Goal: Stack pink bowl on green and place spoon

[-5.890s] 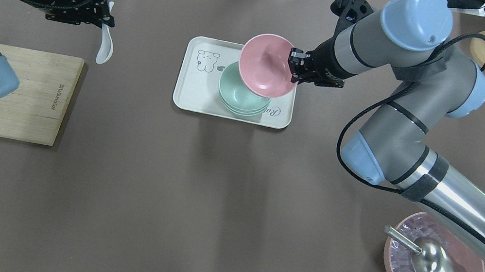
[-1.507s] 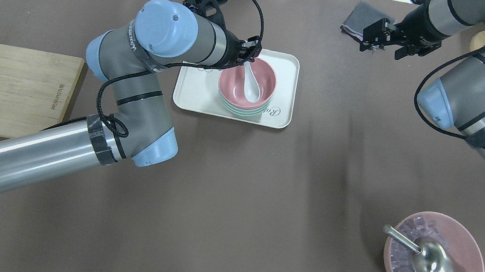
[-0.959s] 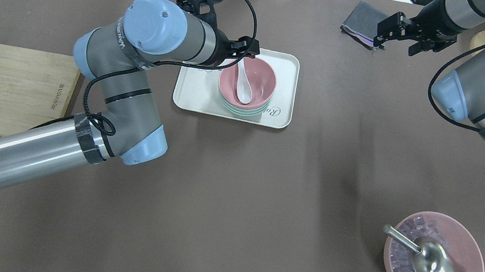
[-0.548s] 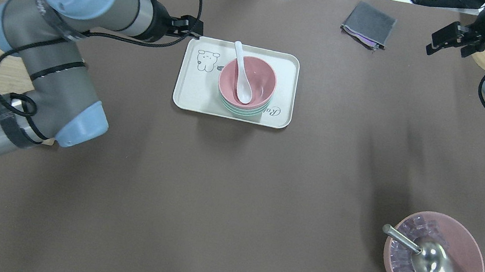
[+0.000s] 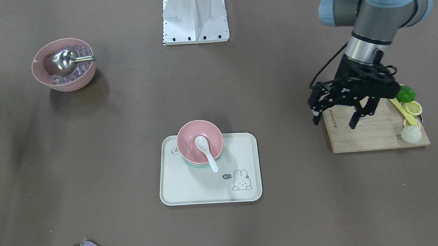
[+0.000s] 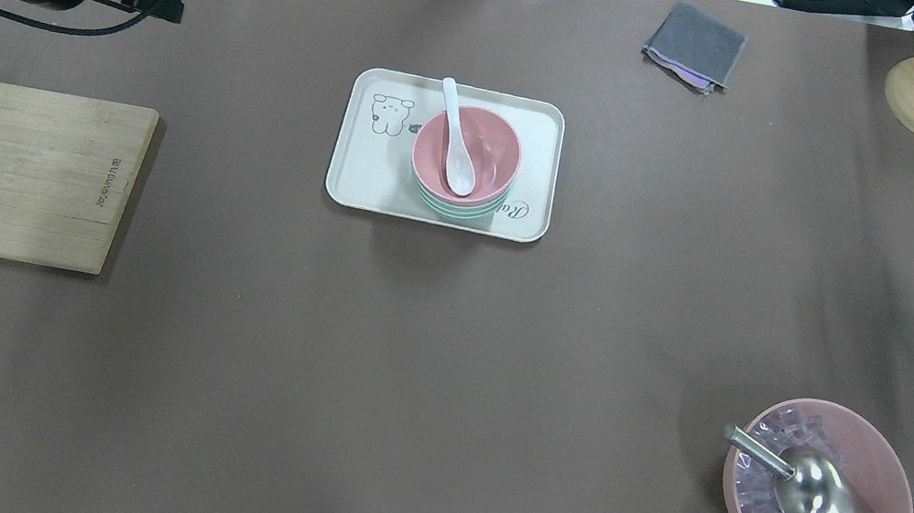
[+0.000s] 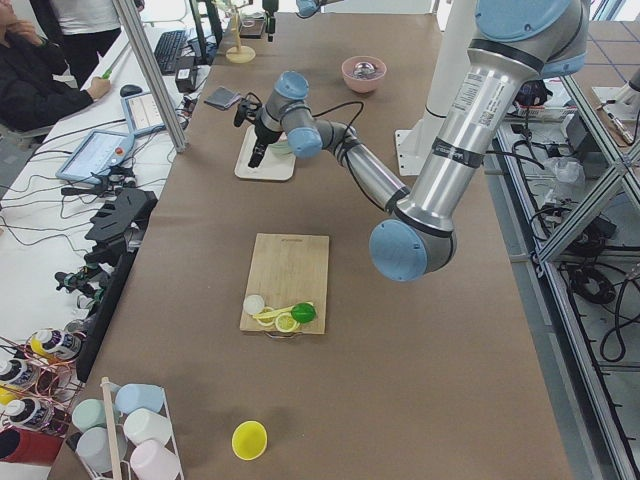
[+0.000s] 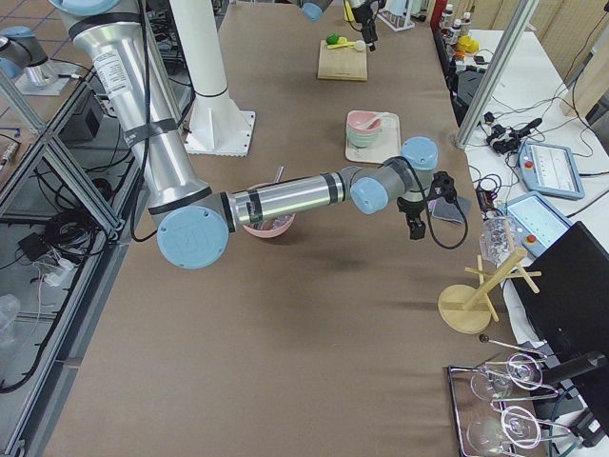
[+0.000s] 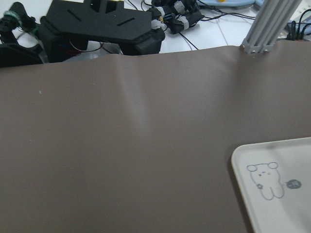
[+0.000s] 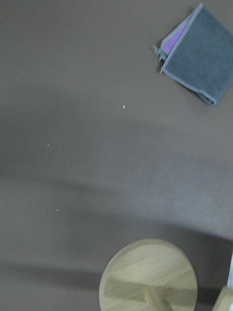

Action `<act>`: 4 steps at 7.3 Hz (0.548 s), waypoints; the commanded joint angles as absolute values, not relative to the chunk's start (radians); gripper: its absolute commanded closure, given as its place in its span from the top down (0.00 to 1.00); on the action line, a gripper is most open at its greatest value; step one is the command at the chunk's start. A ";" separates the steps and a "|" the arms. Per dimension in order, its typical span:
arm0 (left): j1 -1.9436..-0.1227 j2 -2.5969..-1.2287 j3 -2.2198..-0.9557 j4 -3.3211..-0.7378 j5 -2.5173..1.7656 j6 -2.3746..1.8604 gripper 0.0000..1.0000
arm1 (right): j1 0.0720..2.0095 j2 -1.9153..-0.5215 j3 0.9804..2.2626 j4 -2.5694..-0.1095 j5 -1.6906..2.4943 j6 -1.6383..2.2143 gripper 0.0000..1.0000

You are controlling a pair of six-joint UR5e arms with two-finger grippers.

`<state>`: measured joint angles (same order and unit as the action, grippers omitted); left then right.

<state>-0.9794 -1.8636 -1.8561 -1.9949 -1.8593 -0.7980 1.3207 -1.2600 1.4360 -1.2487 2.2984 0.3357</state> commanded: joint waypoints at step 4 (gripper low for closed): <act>-1.263 -1.620 -1.848 -1.992 -2.192 -0.493 0.98 | 1.546 -1.319 1.347 -1.411 2.310 -0.094 1.00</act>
